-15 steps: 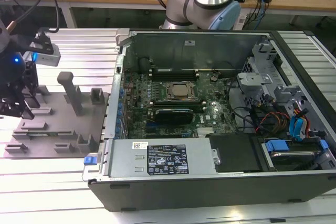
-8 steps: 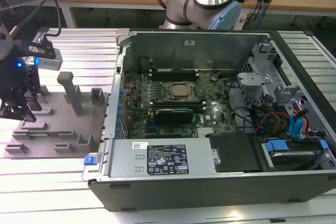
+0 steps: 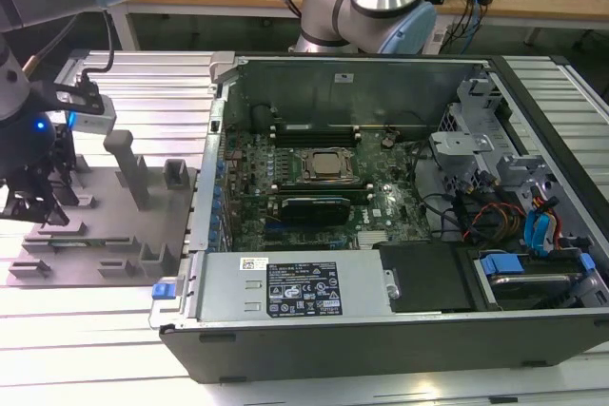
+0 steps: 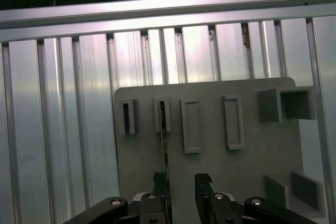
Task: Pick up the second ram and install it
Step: 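Pick up the second ram and move it above second insertion slot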
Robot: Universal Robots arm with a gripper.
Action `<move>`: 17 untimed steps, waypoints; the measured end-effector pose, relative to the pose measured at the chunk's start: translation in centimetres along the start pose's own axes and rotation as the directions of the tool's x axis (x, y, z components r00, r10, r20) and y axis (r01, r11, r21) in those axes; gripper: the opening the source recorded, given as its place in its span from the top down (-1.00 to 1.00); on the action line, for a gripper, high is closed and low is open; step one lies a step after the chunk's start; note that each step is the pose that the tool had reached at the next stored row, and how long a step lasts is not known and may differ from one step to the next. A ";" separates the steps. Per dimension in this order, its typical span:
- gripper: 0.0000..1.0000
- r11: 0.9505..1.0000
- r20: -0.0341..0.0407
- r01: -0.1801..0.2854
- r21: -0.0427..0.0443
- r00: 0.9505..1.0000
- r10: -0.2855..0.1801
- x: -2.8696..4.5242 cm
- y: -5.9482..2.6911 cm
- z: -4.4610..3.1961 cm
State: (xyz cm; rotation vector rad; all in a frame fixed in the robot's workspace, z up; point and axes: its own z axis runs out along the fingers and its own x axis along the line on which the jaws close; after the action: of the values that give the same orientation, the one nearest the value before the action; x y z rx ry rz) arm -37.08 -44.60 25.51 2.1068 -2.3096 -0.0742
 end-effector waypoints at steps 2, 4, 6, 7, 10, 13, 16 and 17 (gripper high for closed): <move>0.32 1.000 0.000 0.000 0.000 1.000 0.000 0.04 -0.01 0.32; 0.32 1.000 0.000 0.000 0.000 1.000 0.000 0.17 -0.04 0.51; 0.32 1.000 0.000 0.003 0.000 1.000 -0.003 0.30 -0.06 1.08; 0.32 1.000 -0.003 0.019 0.000 1.000 -0.019 0.32 -0.09 1.35; 0.32 0.990 -0.010 0.140 -0.003 0.990 -0.140 0.33 -0.12 1.91; 0.32 0.990 -0.010 0.140 -0.003 0.990 -0.140 0.33 -0.15 2.16; 0.32 0.990 -0.010 0.140 -0.003 0.990 -0.140 0.34 -0.24 2.52; 0.32 0.990 -0.010 0.140 -0.003 0.990 -0.140 0.36 -0.26 2.76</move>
State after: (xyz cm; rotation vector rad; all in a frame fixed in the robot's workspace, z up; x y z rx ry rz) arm -36.97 -44.92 22.73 2.2597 -2.1522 -0.0679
